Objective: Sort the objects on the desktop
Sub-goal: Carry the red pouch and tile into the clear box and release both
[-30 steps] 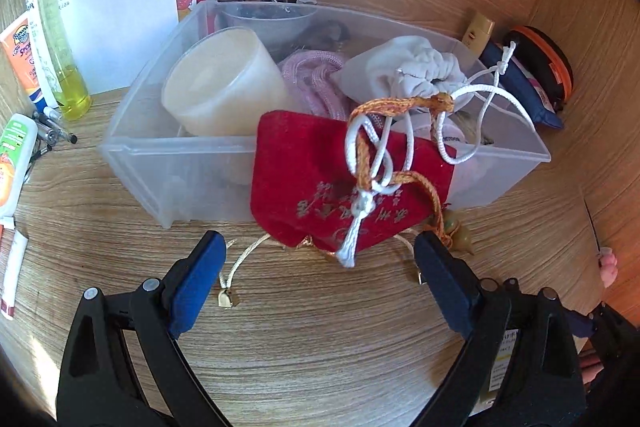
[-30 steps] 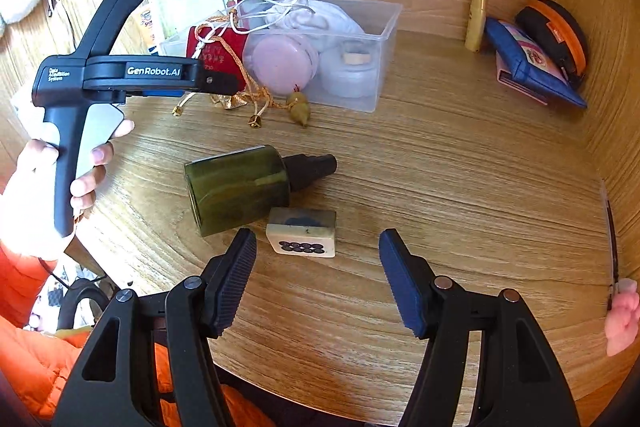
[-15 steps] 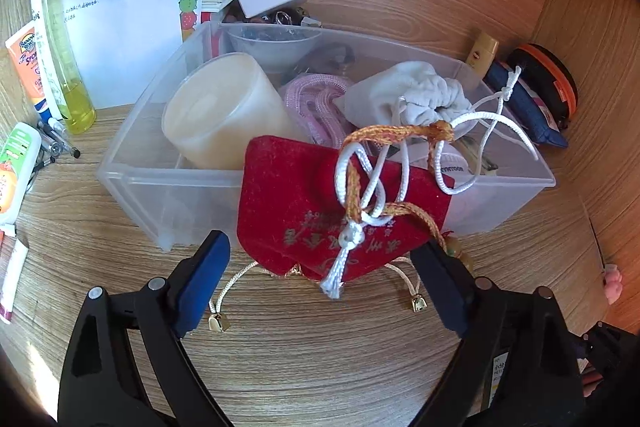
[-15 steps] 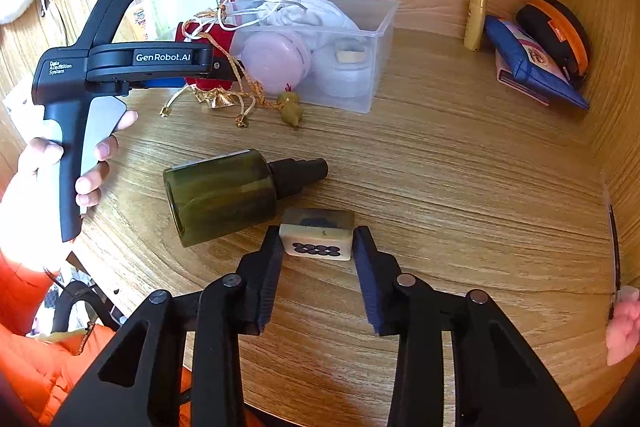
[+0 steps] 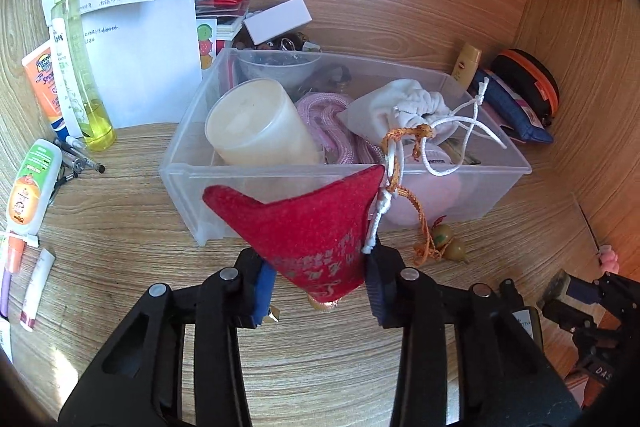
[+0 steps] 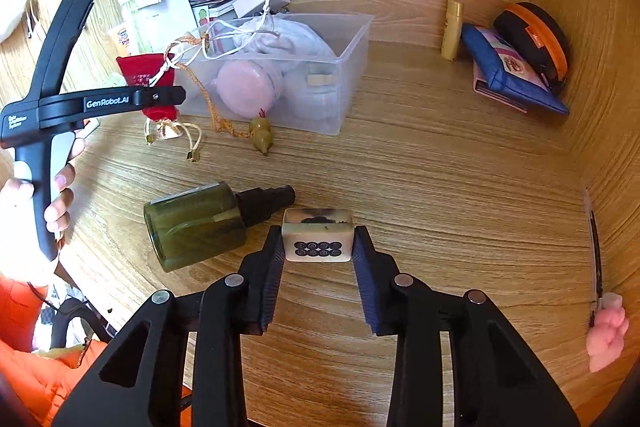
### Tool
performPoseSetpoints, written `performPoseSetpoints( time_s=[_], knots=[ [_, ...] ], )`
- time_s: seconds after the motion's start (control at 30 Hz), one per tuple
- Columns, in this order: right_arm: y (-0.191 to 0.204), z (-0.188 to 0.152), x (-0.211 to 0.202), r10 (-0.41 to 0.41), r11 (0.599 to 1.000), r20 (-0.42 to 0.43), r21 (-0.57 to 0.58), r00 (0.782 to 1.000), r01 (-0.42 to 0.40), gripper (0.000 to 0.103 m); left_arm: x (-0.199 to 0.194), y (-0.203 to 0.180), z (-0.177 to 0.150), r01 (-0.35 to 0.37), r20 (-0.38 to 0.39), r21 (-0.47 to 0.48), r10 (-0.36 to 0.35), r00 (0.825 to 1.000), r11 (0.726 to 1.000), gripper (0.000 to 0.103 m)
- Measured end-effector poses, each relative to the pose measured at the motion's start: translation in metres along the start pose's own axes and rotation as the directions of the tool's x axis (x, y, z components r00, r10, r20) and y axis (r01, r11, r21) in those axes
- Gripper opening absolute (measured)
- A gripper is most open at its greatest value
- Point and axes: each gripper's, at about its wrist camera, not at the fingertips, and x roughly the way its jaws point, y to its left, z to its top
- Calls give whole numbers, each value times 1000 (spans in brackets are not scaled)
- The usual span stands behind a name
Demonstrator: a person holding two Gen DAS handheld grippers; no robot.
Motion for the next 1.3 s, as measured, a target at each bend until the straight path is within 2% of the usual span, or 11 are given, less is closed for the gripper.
performPoseSetpoints(
  time_s=[0.4,0.67,0.9,1.3],
  knots=[
    [-9,28,-10,-22,1000,65,2,998,22,31,-40,10,17,6,82,-2,-6,997,1000,38],
    [-5,51,-7,-24,999,93,-42,995,28,31,-57,13,32,-1,123,19,-2,992,1000,38],
    [-8,72,0,-6,999,103,-33,995,9,31,-64,15,51,1,156,25,-5,988,1000,38],
    [-10,101,9,-19,998,114,-53,993,26,31,-58,11,83,17,187,43,-25,982,999,38]
  ],
)
